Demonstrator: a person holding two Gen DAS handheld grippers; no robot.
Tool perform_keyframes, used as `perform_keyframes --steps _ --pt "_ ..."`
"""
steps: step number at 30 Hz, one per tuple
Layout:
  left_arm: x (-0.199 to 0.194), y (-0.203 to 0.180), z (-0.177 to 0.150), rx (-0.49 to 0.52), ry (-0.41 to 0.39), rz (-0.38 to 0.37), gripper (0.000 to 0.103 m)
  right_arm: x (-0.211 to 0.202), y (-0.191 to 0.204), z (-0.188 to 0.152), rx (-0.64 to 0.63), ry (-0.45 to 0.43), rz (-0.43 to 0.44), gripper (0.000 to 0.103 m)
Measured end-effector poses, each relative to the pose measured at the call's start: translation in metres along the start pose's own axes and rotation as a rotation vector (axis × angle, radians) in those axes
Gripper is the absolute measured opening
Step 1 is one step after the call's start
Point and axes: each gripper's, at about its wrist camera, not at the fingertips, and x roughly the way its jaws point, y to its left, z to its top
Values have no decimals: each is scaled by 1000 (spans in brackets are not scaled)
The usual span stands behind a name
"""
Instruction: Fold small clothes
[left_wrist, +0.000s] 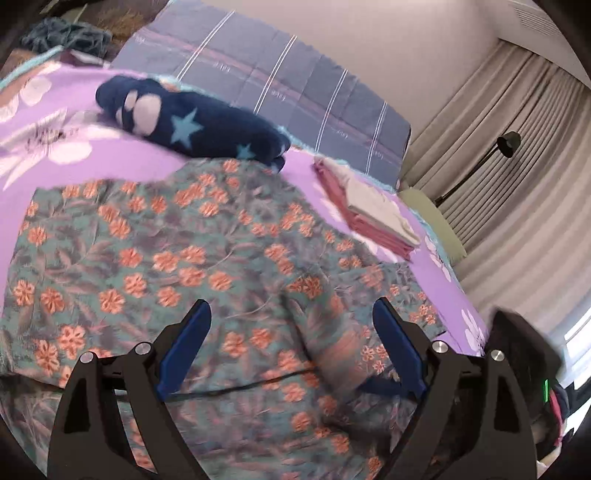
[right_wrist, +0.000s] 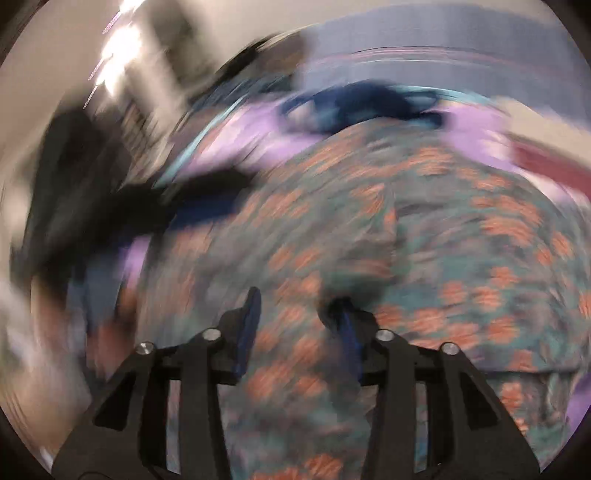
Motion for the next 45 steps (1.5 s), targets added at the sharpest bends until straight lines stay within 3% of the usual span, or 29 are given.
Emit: perform_keyframes --steps 2,4,7,9,11,13,14,15,17,23,29,36,45 --pt "6 8 -4 -31 41 -37 90 -2 18 -11 -127 8 -41 48" --pt "15 11 -9 -57 89 -81 90 -6 21 -20 -153 14 -69 53" --pt "32 5 -17 -28 144 -35 90 -21 0 -28 -38 5 -50 54" --pt "37 -3 -22 20 156 -7 90 -39 -23 -32 97 -47 0 54" --pt "41 -12 -26 70 170 -7 74 -56 -48 -38 265 -102 60 63" --pt "51 -23 -30 132 209 20 20 -67 -71 -42 447 -131 125 76" --pt "56 -30 -32 168 223 60 8 -71 -84 -43 571 -120 184 77" --pt "57 -33 -33 187 220 75 2 -71 -87 -41 621 -109 214 77" --pt "53 -41 -32 216 193 74 2 -83 -88 -38 680 -137 294 77" --pt "27 -60 -15 313 94 109 2 -115 -62 -26 528 -258 356 85" --pt "1 -62 15 343 18 156 2 -109 -66 -19 570 -264 398 87" --pt "-37 -28 46 333 -56 285 2 -108 -74 -17 620 -273 486 87" --pt "-34 34 44 240 -5 387 2 -106 -59 -4 577 -260 530 87"
